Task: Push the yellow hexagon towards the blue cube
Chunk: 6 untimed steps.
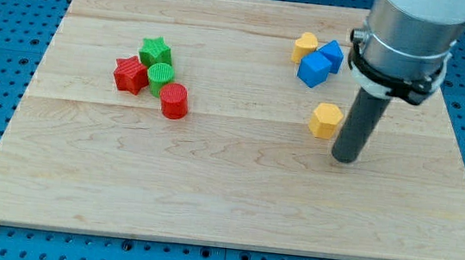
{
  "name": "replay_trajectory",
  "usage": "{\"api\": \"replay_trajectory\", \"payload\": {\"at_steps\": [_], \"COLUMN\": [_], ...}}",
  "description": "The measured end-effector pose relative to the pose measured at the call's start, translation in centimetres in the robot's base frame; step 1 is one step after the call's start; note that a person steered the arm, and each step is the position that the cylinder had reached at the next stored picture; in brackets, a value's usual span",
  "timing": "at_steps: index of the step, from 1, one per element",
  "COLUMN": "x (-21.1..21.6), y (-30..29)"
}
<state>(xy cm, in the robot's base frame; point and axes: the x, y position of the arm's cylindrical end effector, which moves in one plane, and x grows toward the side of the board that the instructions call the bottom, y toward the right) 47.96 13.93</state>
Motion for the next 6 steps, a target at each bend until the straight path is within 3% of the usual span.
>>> {"api": "replay_trajectory", "payload": {"at_steps": [1,2,3,4,5,6], "x": [-6.3,-3.2,-1.0,-7.1,-10.0,-5.8], "y": [-0.4,0.8,-2.2,-2.5,-0.1,1.6]}}
